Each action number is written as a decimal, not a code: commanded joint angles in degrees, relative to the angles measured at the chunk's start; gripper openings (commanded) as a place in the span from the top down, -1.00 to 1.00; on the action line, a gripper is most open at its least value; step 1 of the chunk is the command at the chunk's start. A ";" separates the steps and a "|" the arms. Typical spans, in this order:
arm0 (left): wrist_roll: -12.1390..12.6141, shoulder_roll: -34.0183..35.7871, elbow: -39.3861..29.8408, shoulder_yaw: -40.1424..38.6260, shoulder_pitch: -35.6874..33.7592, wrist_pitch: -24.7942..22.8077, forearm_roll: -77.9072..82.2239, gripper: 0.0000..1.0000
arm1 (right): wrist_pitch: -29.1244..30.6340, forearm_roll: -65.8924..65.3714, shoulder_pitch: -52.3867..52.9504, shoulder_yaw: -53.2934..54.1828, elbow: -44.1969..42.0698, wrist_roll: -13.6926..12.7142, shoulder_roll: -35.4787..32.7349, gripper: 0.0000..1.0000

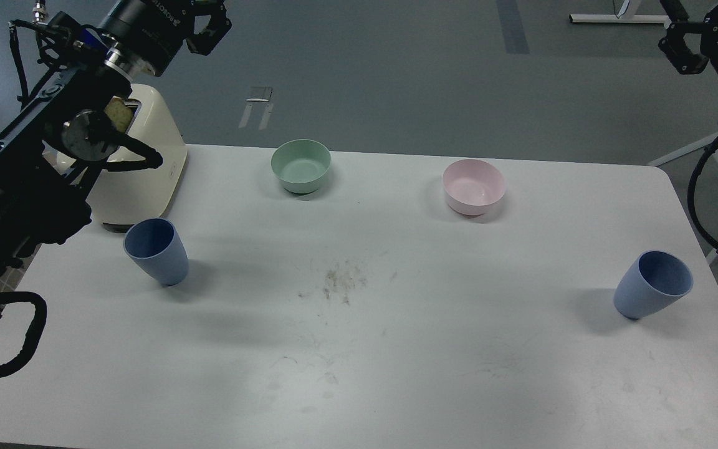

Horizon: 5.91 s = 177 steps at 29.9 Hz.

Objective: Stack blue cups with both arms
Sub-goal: 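Move the left gripper down toward the blue cup near it, then close the left gripper around the rim of the blue cup, then carry the blue cup with the left gripper to the table center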

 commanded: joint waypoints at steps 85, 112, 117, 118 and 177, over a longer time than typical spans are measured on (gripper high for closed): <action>-5.83 30.47 -17.92 18.87 27.89 25.71 79.62 0.06 | 0.00 0.35 -3.14 4.45 1.22 0.26 -6.00 -1.00; -7.29 21.90 -25.22 20.62 1.03 11.93 83.29 1.00 | 0.00 0.35 -4.10 4.63 1.31 0.26 -7.40 -1.00; -7.29 12.84 -23.21 29.30 -8.99 11.12 88.40 1.00 | 0.00 0.88 -4.98 5.24 1.31 0.26 -8.63 -1.00; -7.29 9.50 -21.20 32.47 -11.46 11.12 88.32 1.00 | 0.00 1.31 -5.42 5.42 1.31 0.26 -8.81 -1.00; -7.29 -8.11 -5.36 42.96 -7.53 13.76 88.50 1.00 | 0.00 2.46 -18.08 9.11 2.98 6.68 -9.60 -1.00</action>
